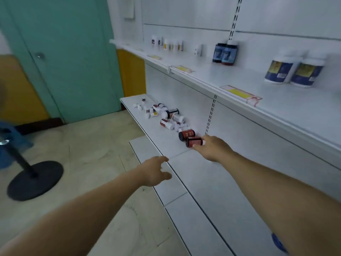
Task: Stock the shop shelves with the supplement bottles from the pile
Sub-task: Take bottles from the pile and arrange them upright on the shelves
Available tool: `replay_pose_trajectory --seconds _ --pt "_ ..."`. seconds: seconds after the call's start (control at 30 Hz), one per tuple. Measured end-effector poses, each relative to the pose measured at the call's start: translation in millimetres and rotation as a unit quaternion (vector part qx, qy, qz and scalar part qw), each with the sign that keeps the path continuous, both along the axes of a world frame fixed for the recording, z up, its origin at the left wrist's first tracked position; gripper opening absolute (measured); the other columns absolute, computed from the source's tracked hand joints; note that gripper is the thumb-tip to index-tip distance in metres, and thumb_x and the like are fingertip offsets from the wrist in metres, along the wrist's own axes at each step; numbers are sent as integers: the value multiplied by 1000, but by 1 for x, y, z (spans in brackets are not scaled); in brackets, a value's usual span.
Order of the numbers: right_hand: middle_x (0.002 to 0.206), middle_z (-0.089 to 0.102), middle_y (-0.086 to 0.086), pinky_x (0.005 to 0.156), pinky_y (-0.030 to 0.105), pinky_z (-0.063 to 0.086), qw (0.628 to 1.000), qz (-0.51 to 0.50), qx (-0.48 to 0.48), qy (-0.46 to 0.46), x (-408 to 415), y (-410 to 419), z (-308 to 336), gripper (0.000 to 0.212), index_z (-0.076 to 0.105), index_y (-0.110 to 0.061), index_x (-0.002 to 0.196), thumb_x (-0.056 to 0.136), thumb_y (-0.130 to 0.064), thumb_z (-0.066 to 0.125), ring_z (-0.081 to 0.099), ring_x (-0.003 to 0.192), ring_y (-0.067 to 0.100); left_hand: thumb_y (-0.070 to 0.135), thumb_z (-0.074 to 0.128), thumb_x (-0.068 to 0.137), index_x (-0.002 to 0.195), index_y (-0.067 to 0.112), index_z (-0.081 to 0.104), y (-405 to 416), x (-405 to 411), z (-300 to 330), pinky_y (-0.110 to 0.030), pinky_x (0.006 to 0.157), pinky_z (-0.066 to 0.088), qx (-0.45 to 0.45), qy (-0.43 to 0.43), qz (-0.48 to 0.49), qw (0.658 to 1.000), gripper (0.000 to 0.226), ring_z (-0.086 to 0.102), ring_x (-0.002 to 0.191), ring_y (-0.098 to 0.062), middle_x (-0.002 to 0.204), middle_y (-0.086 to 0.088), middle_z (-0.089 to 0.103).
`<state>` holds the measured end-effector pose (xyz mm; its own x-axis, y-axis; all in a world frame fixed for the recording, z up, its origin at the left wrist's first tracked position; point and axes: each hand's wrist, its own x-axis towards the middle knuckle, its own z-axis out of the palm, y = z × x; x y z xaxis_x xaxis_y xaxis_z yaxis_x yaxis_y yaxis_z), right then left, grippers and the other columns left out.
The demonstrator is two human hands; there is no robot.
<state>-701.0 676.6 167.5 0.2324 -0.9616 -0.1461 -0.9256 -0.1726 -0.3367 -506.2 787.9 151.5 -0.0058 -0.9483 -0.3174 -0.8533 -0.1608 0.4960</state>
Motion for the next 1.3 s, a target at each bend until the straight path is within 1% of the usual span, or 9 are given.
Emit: replay_pose_trajectory --seconds 0.33,0.6,0.73,0.83,0.93,1.0,1.03,1.17,1.3 --pt "129 53 10 92 37 43 986 -158 16 -43 67 -110 -79 56 46 -20 132 88 -55 50 50 119 32 45 57 90 144 25 31 -196 80 -77 -35 110 32 32 -60 -161 985 63 36 134 -23 150 -2 33" --pt "131 55 15 92 34 44 928 -345 61 -128 113 -175 -132 53 50 -8 131 91 -42 58 54 116 29 41 58 90 146 23 29 -360 128 -121 -32 108 29 43 -65 -300 951 66 34 135 -24 153 -5 28" --pt "129 56 18 94 37 44 927 -349 91 -100 121 -210 -155 47 47 -7 133 95 -35 52 54 116 33 35 62 87 144 20 34 -420 110 -149 -32 100 37 21 -58 -341 938 66 46 125 -28 146 -10 39" --pt "125 56 15 85 37 50 926 -351 92 -101 124 -240 -186 59 36 -17 140 89 -39 56 58 105 30 23 65 85 133 19 47 -455 84 -177 -34 94 44 -12 -16 -376 926 51 53 110 -29 132 -12 52" --pt "133 41 19 90 41 46 919 -362 126 -96 128 -265 -213 75 8 -29 151 91 -36 53 51 112 36 18 59 87 145 16 31 -479 69 -210 -40 111 30 -55 -41 -421 904 65 33 135 -34 150 -14 29" --pt "133 42 22 89 40 47 912 -369 146 -107 133 -270 -229 74 4 -32 151 93 -37 50 53 110 37 24 55 89 151 18 14 -484 71 -229 -43 115 20 -72 -132 -466 872 74 17 142 -37 157 -14 9" --pt "130 47 22 84 37 47 905 -381 139 -127 136 -269 -235 72 8 -30 151 93 -37 50 56 108 36 28 54 89 151 18 15 -484 74 -236 -44 115 20 -83 -149 -470 866 74 17 141 -39 157 -14 9" --pt "123 54 18 85 38 46 860 -483 62 -155 146 -256 -249 72 22 -14 143 89 -49 55 56 107 37 38 60 84 134 11 45 -472 81 -245 -44 105 34 -156 -39 -372 914 58 38 121 -37 137 -14 39" --pt "118 56 17 88 46 51 768 -585 46 -256 147 -273 -255 71 25 -15 133 83 -52 58 58 101 36 39 69 80 140 11 28 -470 72 -251 -45 99 42 -49 22 -264 963 78 45 118 -40 138 -21 31"
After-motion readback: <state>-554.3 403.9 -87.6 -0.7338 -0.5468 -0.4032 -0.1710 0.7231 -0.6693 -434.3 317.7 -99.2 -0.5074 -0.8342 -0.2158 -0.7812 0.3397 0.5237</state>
